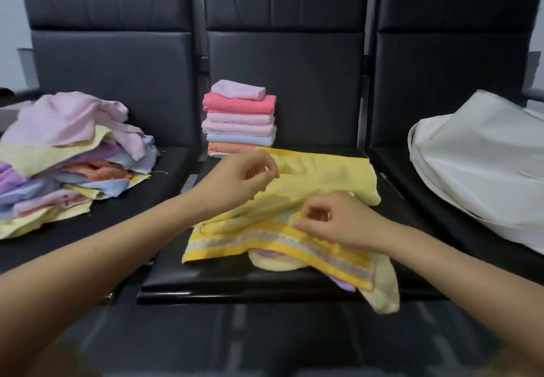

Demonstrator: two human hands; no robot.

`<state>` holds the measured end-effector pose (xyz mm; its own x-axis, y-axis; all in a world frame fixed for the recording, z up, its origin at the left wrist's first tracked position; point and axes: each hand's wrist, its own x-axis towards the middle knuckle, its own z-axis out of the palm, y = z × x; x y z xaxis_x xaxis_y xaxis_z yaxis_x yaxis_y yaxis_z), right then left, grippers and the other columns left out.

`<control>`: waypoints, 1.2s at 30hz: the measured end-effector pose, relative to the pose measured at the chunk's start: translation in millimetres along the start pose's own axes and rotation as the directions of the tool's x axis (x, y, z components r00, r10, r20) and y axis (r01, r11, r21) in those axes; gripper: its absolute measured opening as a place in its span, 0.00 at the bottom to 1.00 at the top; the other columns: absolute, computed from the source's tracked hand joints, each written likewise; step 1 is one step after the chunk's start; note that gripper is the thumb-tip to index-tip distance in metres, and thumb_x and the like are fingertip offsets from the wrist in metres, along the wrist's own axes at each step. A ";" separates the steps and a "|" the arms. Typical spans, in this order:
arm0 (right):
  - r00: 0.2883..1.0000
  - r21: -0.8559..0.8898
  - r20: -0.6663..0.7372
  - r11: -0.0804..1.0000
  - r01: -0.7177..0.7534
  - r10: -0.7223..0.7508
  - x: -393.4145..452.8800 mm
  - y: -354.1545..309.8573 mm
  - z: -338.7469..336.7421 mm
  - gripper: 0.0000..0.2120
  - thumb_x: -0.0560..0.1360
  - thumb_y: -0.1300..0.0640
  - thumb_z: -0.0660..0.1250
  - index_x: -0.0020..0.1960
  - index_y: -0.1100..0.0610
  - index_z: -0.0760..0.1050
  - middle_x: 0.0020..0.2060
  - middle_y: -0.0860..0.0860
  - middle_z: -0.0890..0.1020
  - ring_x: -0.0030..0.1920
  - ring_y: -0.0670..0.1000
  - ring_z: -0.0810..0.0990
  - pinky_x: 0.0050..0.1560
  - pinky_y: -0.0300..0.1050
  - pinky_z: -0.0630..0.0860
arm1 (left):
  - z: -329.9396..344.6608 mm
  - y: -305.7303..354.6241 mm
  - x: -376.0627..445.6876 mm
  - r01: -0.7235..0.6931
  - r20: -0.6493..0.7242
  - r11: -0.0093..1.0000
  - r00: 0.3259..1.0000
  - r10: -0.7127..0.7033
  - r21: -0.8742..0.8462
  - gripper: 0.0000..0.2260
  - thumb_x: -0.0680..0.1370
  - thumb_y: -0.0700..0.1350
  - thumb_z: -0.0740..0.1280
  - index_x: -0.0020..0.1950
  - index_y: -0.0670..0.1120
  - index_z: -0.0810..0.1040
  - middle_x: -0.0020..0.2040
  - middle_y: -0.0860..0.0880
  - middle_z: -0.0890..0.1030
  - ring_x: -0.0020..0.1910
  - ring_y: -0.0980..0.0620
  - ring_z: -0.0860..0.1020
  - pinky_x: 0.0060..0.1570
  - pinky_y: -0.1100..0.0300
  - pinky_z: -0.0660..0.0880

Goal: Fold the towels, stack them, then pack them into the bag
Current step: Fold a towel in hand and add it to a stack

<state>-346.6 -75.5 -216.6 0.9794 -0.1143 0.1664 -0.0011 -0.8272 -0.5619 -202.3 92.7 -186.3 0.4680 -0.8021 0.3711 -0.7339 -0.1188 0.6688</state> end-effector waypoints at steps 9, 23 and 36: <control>0.986 -0.332 0.110 0.930 0.155 -0.125 -10.9 4.6 15.2 0.06 0.79 0.54 0.63 0.49 0.54 0.78 0.42 0.45 0.76 0.46 0.45 0.75 0.46 0.42 0.69 | 9.0 -43.6 -47.3 -0.165 0.252 0.828 0.967 0.029 0.536 0.28 0.70 0.68 0.56 0.64 0.56 0.73 0.57 0.55 0.74 0.55 0.57 0.72 0.53 0.60 0.71; 0.841 0.896 -0.254 0.444 0.019 0.477 34.4 -0.2 -90.1 0.10 0.78 0.52 0.66 0.46 0.58 0.80 0.38 0.53 0.81 0.42 0.52 0.81 0.48 0.47 0.78 | -36.1 -2.0 36.7 0.215 -0.087 0.965 0.969 -0.230 -0.152 0.09 0.81 0.46 0.64 0.44 0.47 0.81 0.39 0.52 0.78 0.39 0.56 0.75 0.42 0.61 0.72; 0.743 0.117 -0.214 0.771 -0.625 0.635 46.7 125.5 -47.5 0.18 0.75 0.53 0.68 0.31 0.58 0.68 0.34 0.56 0.71 0.37 0.54 0.72 0.40 0.47 0.67 | 1.7 -93.1 71.8 0.432 0.130 0.893 0.885 -0.446 0.122 0.09 0.77 0.58 0.67 0.42 0.53 0.77 0.42 0.56 0.78 0.44 0.56 0.76 0.41 0.63 0.70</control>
<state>-310.6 -210.7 -240.8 0.6836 -0.7275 -0.0597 -0.5897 -0.5022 -0.6324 -101.2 45.2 -223.0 0.6777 -0.7334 -0.0539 -0.5133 -0.5244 0.6794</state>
